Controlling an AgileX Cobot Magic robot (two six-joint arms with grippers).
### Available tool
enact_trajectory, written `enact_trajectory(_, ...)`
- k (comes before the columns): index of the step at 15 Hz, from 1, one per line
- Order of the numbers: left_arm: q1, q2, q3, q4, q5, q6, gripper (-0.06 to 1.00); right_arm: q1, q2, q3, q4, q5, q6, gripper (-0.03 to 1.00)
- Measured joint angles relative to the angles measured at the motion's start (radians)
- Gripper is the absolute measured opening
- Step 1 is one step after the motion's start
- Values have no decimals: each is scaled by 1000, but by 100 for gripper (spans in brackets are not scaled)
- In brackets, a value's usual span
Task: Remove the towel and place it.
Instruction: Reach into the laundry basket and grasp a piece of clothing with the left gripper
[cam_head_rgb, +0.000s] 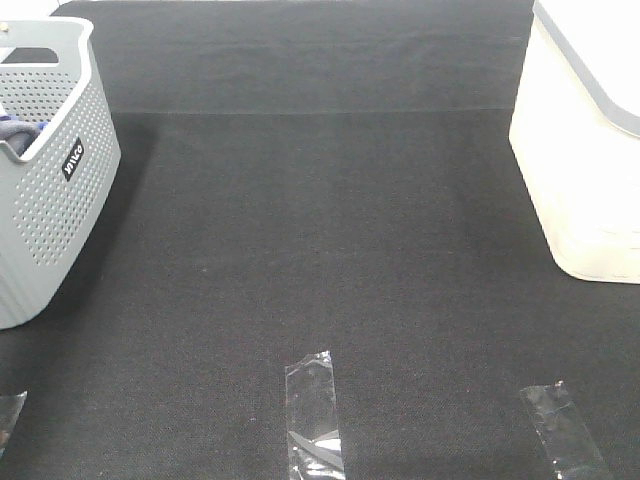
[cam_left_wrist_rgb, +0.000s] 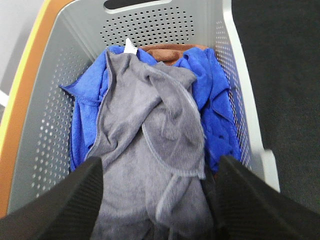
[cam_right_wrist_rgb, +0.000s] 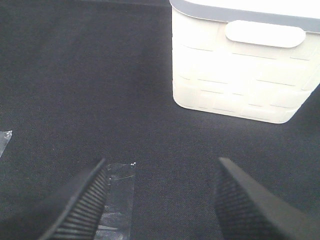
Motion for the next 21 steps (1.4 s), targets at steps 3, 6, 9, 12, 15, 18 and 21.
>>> enact_trajectory(3,35,279,-247,9,119,-3,63,0,0,0,0,0,0,59)
enact_trajectory(6,89,438,-431,9,163,-3,63,0,0,0,0,0,0,59)
enact_trajectory(9,116,532,-543,9,191,-14,63,0,0,0,0,0,0,59)
enact_trajectory(12,166,682,-717,-2,218,-54,63,0,0,0,0,0,0,59)
enact_trajectory(15,187,873,-907,-26,285,-60,63,0,0,0,0,0,0,59)
enact_trajectory(18,187,1050,-1101,-64,345,-62,63,0,0,0,0,0,0,59)
enact_trajectory(21,187,1214,-1287,-90,400,-62,63,0,0,0,0,0,0,59)
